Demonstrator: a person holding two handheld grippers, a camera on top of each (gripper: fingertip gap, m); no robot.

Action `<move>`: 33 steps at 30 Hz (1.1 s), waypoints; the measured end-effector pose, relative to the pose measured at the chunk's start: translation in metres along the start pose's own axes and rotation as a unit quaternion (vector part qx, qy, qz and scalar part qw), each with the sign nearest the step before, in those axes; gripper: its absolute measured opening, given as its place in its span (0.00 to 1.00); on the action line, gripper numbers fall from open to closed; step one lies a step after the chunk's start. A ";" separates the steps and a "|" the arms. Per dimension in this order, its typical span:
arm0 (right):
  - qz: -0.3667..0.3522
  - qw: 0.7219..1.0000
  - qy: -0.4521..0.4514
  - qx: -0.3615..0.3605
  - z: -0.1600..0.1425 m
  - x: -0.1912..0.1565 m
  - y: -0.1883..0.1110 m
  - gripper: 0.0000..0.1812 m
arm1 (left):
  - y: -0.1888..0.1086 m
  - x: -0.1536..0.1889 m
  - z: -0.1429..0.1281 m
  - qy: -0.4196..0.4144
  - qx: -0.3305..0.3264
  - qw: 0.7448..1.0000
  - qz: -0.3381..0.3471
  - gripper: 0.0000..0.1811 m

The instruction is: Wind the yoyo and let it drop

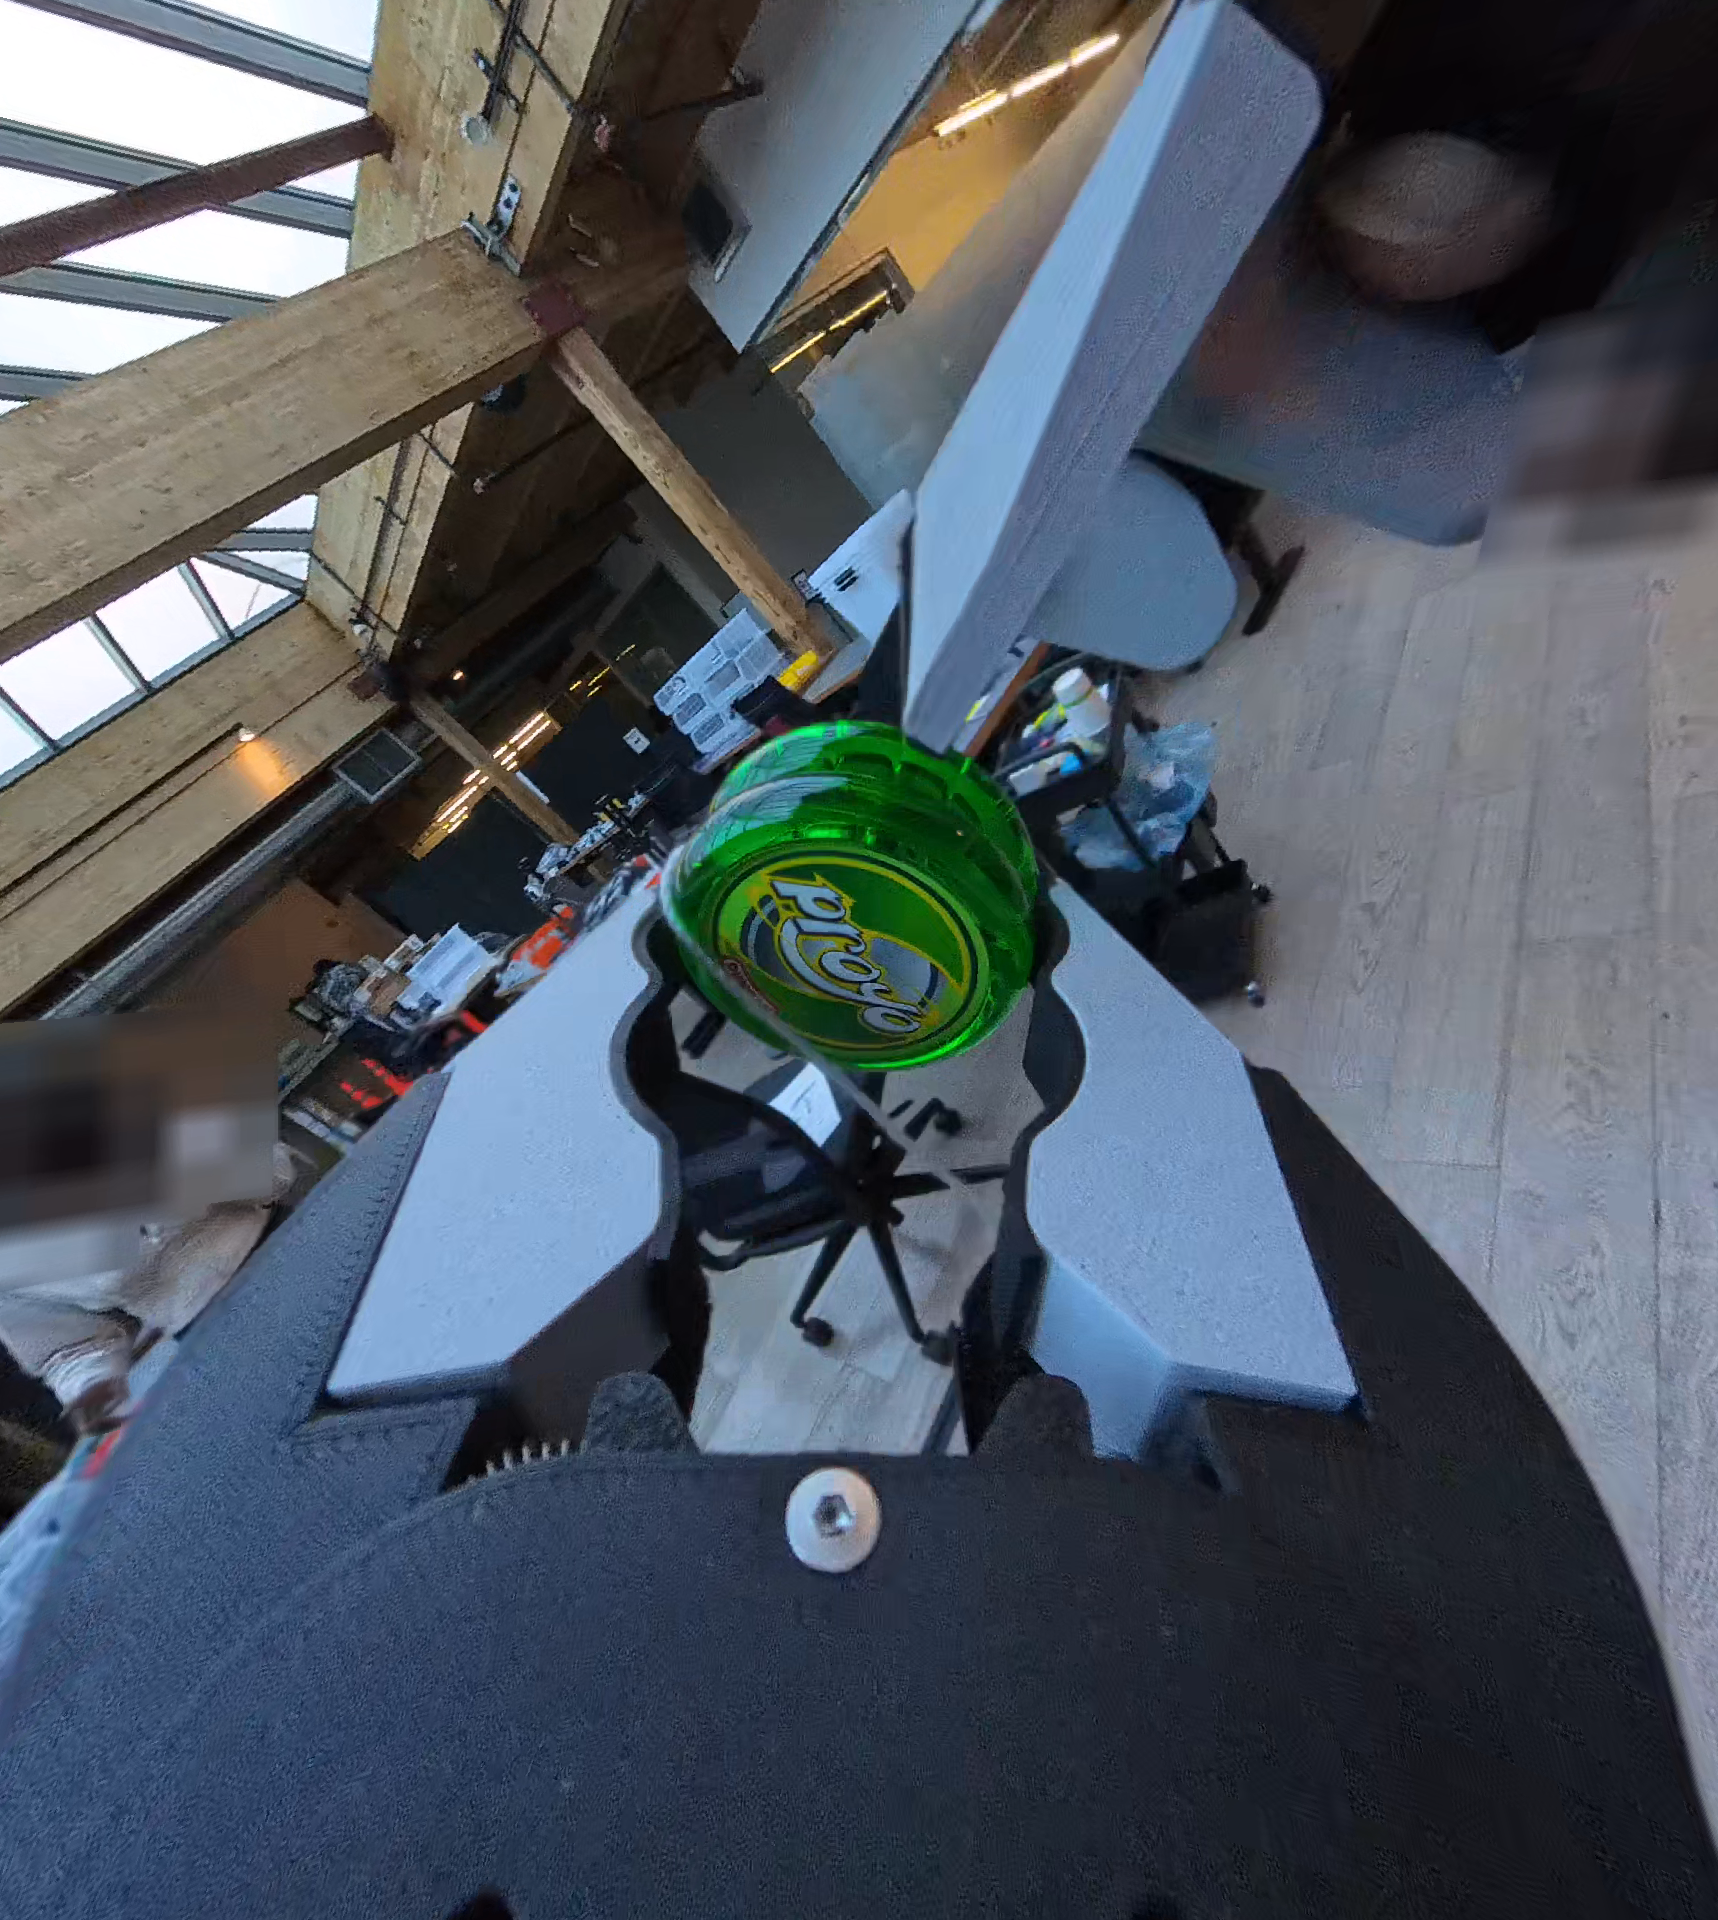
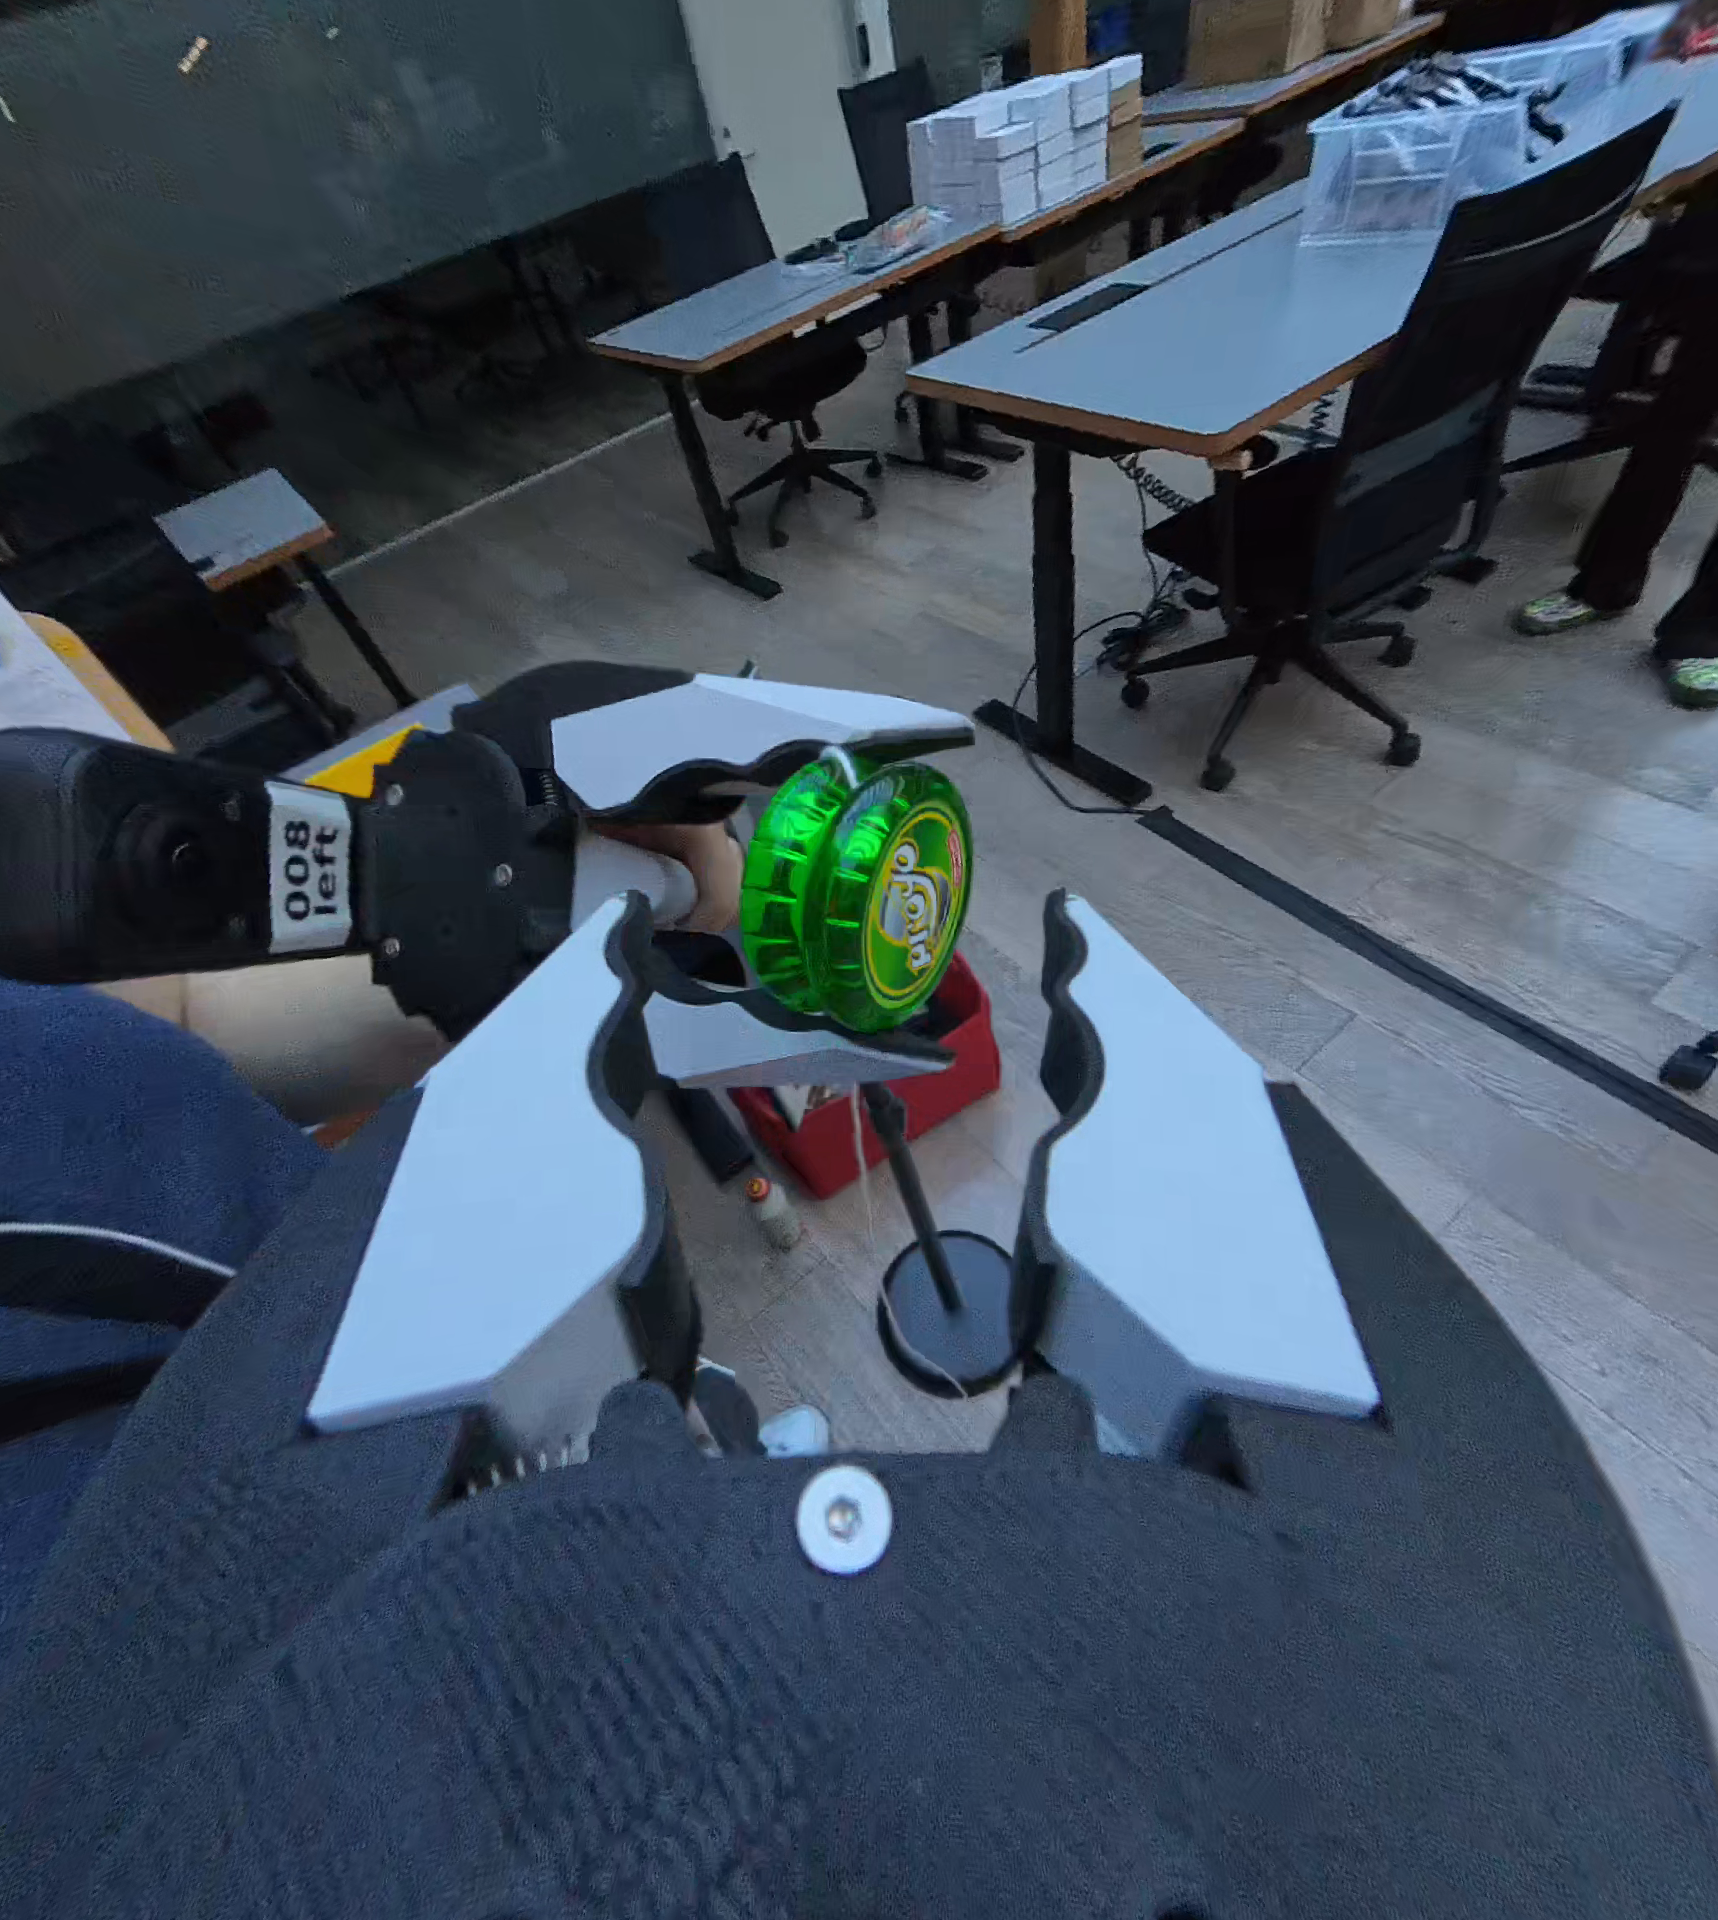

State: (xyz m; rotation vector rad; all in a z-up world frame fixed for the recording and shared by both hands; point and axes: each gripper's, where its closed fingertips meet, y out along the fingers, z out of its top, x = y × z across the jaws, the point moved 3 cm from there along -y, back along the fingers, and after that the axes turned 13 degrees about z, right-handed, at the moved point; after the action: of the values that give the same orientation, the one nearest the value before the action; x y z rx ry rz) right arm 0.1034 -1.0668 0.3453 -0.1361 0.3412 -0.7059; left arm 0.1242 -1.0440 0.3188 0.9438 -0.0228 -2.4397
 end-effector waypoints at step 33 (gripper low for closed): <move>0.157 0.967 -0.194 -0.051 0.010 -0.024 -0.010 0.16 | -0.030 0.029 -0.009 -0.271 -0.023 0.919 -0.284 0.00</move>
State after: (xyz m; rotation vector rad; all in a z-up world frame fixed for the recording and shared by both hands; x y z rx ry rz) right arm 0.0836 -1.0586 0.3636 -0.3053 0.0192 -0.3363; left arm 0.0984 -1.0307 0.2878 0.2308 0.1325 -3.1533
